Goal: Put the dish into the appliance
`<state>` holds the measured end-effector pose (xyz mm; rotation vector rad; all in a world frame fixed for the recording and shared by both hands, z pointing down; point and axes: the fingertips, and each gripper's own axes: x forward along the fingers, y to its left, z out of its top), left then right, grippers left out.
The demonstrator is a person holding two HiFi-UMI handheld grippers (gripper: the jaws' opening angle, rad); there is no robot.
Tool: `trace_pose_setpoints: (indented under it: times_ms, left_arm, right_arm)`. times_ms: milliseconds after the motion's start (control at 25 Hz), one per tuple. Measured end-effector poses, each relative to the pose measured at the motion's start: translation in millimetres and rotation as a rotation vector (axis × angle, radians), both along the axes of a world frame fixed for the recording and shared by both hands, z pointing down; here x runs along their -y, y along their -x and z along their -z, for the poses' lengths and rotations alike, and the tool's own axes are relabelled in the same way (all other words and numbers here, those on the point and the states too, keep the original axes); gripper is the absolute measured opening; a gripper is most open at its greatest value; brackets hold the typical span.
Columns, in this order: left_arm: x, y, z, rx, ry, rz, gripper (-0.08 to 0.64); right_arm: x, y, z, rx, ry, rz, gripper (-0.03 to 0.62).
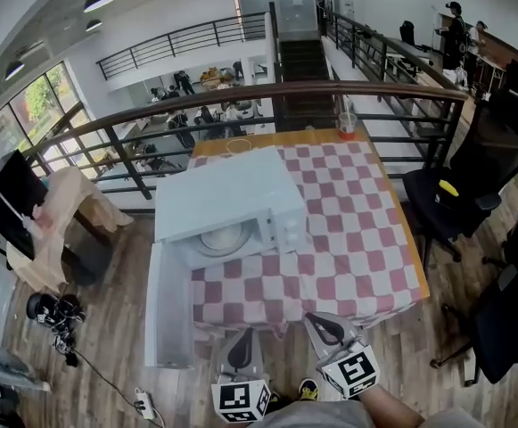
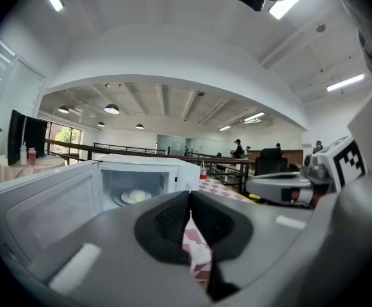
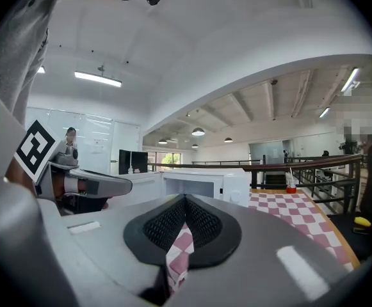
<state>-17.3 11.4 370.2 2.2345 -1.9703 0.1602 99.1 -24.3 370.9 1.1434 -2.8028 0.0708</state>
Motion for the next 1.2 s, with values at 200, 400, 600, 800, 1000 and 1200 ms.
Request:
trace_pose_setpoints:
  times_ms: [200,400,600,800,1000,1200]
  left_arm:
    - [-11,27,8,-0.007,-0.011,0.013,0.012]
    - [-17,45,8,-0.015,-0.020,0.024,0.012]
    - [-16,56,6,-0.025,-0.028,0.029,0.012]
    - [-18,58,8,-0.032,-0.031,0.023,0.012]
    - [-19,58,10,-0.035,-0.038,0.020,0.012]
    - [-21,59,7,-0.038,-0.025,0.022,0.012]
  right_arm:
    - [-11,20,1,-0.027,0.016,-0.003,-0.001]
    - [-18,45,1,-0.043,0.011,0.011,-0.002]
    - [-20,60,5,-0.042,0.006,0.015,-0.002]
    - [-22,66,6,-0.043,0.004,0.018,-0.002]
    - [-22,67,9,-0.047,-0.002,0.015,-0.002]
    - [-25,69,6,-0.045,0.008,0.019,-0.002]
